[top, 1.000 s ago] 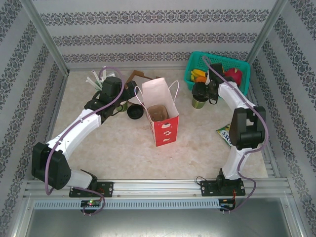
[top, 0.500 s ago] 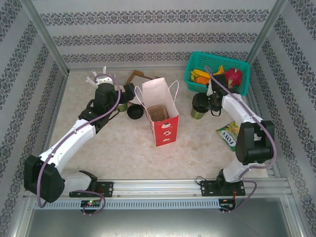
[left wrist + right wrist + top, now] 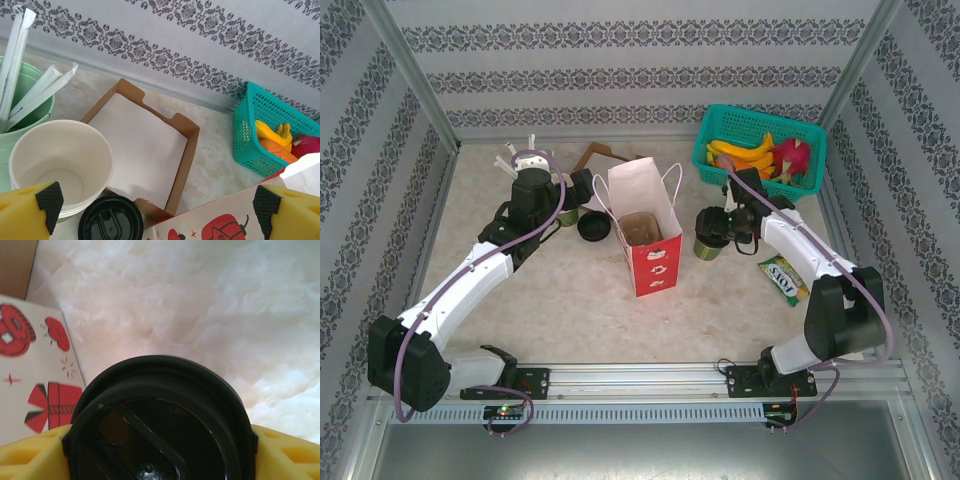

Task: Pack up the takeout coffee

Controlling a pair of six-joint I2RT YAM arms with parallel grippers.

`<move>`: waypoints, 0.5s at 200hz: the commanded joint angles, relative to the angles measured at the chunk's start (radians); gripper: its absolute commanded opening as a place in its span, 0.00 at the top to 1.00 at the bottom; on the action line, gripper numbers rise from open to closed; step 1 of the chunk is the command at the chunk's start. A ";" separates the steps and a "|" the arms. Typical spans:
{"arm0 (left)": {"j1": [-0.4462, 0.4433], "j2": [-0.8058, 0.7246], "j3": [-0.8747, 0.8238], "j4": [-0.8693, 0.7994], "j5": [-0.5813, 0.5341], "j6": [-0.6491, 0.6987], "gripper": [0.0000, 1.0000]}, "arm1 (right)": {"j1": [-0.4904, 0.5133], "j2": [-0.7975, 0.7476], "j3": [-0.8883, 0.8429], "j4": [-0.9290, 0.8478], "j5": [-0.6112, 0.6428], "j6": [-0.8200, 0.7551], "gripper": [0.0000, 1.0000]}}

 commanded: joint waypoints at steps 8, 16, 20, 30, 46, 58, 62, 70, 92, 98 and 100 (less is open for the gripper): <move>-0.001 -0.017 0.036 -0.032 -0.016 0.007 0.01 | 0.041 -0.055 -0.065 -0.138 0.019 0.032 0.25; 0.000 -0.019 0.036 -0.027 -0.010 0.007 0.01 | 0.050 -0.070 -0.071 -0.155 0.021 0.032 0.25; 0.000 -0.020 0.036 -0.024 -0.007 0.007 0.01 | 0.054 -0.074 -0.073 -0.162 0.023 0.029 0.25; 0.001 -0.022 0.036 -0.015 0.005 0.007 0.01 | 0.068 -0.087 -0.071 -0.191 0.048 0.026 0.24; 0.005 -0.022 0.041 0.003 0.045 0.007 0.01 | 0.087 -0.105 -0.076 -0.216 0.087 0.020 0.24; 0.008 -0.017 0.052 0.009 0.092 0.009 0.01 | 0.091 -0.116 -0.089 -0.216 0.093 0.019 0.23; 0.009 -0.015 0.059 0.004 0.106 0.012 0.01 | 0.091 -0.118 -0.092 -0.215 0.093 0.019 0.23; 0.012 -0.008 0.086 -0.025 0.125 0.019 0.01 | 0.094 -0.126 -0.099 -0.209 0.089 0.018 0.23; 0.015 0.022 0.194 -0.162 0.150 0.064 0.01 | 0.102 -0.142 -0.106 -0.199 0.091 0.012 0.21; 0.018 0.034 0.227 -0.209 0.154 0.079 0.01 | 0.103 -0.146 -0.103 -0.201 0.094 0.010 0.20; 0.019 0.038 0.241 -0.225 0.159 0.084 0.01 | 0.105 -0.147 -0.102 -0.202 0.095 0.010 0.19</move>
